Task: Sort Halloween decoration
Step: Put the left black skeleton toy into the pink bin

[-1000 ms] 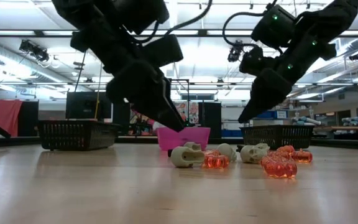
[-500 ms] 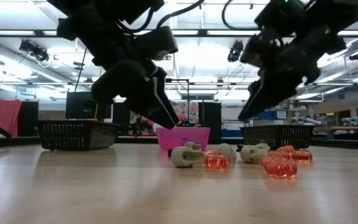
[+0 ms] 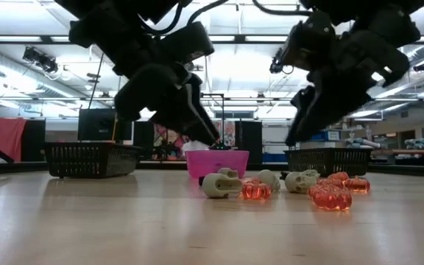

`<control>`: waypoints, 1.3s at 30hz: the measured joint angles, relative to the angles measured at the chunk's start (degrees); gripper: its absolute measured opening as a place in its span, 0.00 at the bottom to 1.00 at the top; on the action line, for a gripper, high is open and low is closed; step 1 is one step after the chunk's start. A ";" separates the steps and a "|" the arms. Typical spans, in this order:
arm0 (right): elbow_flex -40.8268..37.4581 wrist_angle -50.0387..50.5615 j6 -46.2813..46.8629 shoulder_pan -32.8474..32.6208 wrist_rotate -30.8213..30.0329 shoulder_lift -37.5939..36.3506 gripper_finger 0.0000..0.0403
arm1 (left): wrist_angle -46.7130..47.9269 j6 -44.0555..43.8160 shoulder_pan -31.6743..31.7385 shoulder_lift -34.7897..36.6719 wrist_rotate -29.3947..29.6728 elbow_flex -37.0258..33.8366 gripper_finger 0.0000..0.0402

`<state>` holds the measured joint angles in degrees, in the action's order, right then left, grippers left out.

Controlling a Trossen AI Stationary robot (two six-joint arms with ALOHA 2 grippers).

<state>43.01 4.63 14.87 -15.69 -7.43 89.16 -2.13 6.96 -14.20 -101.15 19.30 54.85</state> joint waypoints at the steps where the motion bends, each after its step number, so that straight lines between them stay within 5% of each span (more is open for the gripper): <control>1: 1.06 2.13 -0.32 -0.12 -0.02 0.90 0.48 | -2.02 0.83 0.20 -0.38 -0.37 0.02 0.40; 5: 3.70 9.37 -0.87 -0.01 -0.02 2.41 0.48 | -8.51 3.63 1.52 -1.36 -6.36 0.18 0.40; 10: 3.83 11.76 -0.13 -0.04 0.40 0.85 0.48 | -5.15 5.37 3.51 -1.99 -13.96 0.06 0.40; 27: 3.82 11.75 0.16 -0.21 -1.35 -0.83 0.48 | -2.04 7.30 4.79 -7.45 -20.66 0.15 0.38; 39: 3.82 11.78 0.18 -0.21 -2.11 -0.83 0.48 | -1.97 6.30 4.82 -7.82 -20.03 0.22 0.04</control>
<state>46.83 16.40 15.05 -15.90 -9.54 88.33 -4.10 13.26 -9.39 -108.97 -0.73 55.07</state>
